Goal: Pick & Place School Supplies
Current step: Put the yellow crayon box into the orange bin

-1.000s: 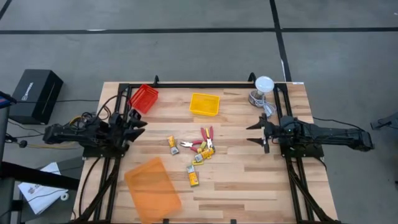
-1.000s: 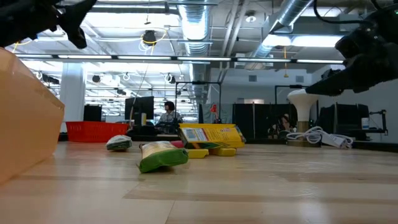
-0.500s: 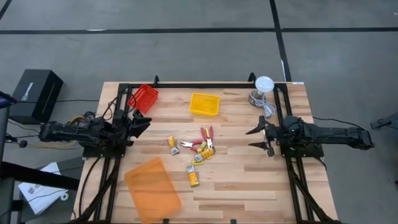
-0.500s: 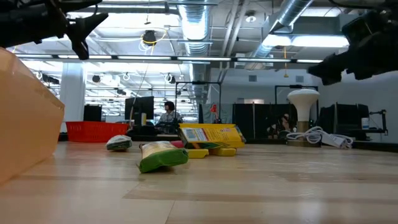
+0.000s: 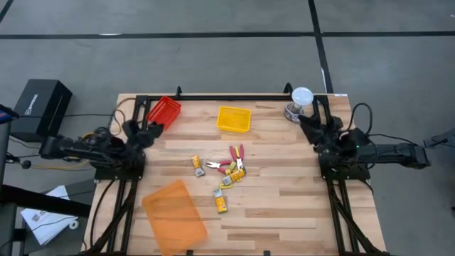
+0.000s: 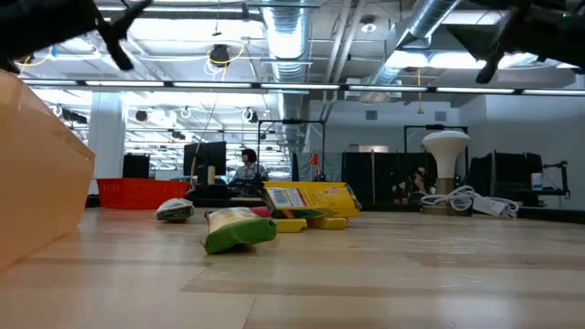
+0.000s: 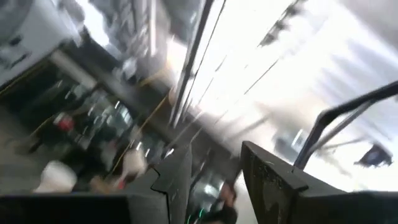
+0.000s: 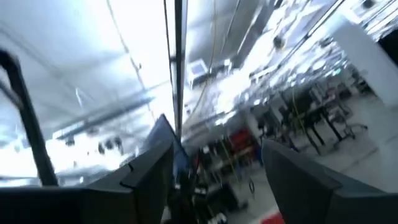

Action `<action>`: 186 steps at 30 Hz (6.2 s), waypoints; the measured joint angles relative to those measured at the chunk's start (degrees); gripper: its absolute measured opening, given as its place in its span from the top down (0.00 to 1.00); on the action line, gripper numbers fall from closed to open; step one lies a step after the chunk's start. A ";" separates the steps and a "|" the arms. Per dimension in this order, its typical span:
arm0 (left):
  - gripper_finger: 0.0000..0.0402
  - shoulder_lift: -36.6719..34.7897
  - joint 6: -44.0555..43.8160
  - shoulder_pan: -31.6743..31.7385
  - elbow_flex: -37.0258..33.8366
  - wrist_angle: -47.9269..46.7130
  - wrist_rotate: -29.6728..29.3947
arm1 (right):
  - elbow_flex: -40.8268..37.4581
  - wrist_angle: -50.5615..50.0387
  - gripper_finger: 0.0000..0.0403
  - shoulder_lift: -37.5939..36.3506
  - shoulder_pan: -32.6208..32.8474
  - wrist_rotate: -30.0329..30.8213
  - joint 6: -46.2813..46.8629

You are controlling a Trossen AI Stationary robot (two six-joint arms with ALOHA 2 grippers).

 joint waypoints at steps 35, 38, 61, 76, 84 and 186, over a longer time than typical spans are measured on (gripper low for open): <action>0.66 48.89 52.91 3.20 51.00 -95.97 18.55 | 68.01 -41.97 0.42 44.36 -7.93 -14.74 -9.93; 0.66 50.60 59.02 2.63 51.00 -97.09 18.59 | 68.58 -42.32 0.42 43.87 -7.85 -14.74 -9.86; 0.55 65.08 70.80 1.64 51.05 -102.83 16.49 | 68.49 -42.39 0.42 43.92 -4.39 -14.66 -7.79; 0.44 69.84 75.35 1.86 50.96 -102.04 14.19 | 68.49 -42.42 0.42 43.94 -4.41 -17.30 -7.85; 0.48 76.63 76.53 2.25 51.27 -101.24 14.10 | 68.49 -41.74 0.42 43.94 -4.39 -17.30 -7.85; 0.59 68.54 57.04 -3.46 64.85 -94.94 31.62 | 68.47 -34.25 0.42 44.13 -7.61 -23.26 -7.81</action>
